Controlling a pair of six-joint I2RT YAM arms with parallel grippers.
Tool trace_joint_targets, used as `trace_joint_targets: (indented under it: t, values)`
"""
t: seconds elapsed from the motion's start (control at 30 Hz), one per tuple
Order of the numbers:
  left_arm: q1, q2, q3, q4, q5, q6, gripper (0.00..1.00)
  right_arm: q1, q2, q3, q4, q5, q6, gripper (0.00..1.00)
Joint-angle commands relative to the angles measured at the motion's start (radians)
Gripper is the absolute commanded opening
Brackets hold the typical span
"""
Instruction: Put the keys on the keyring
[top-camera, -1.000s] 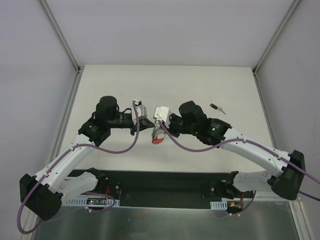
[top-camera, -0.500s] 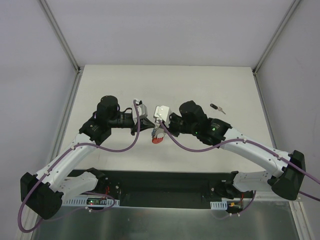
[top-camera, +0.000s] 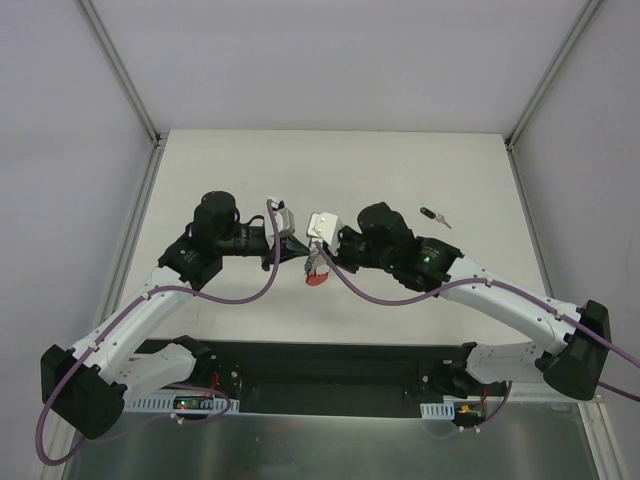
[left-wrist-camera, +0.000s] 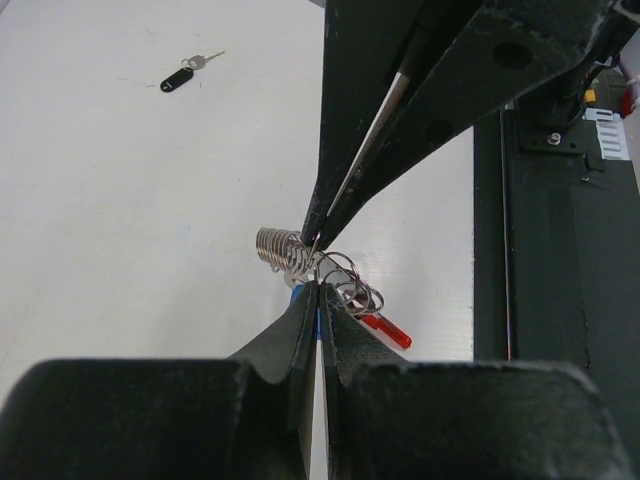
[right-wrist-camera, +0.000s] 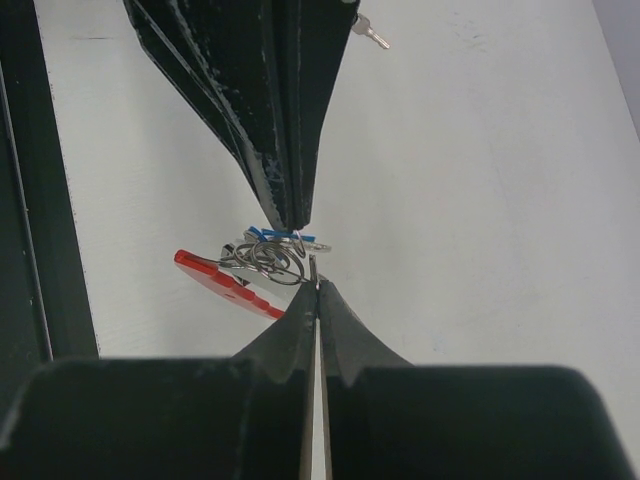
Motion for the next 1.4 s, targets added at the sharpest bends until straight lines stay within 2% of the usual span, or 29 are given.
trace_joint_targets:
  t: [0.0,0.33,0.57,0.8,1.07,1.37]
  values:
    - [-0.003,-0.011,0.01,0.045,0.03,-0.013,0.0,0.013,-0.045,-0.005,0.046,0.011,-0.025,0.01]
    - [0.014,-0.024,0.012,0.052,0.024,-0.042,0.0,0.023,-0.092,-0.057,0.034,0.056,-0.045,0.01]
    - [0.049,0.001,0.008,0.051,0.143,-0.067,0.0,0.038,-0.115,-0.063,0.015,0.086,-0.069,0.01]
    - [0.047,0.035,0.019,0.052,0.179,-0.077,0.0,0.047,-0.108,-0.052,0.014,0.076,-0.071,0.01]
    - [0.043,0.061,0.025,0.052,0.2,-0.093,0.0,0.055,-0.097,-0.042,0.017,0.07,-0.069,0.01]
    - [0.034,0.058,0.01,0.126,0.191,-0.114,0.0,0.059,-0.072,-0.026,0.012,0.054,-0.065,0.01]
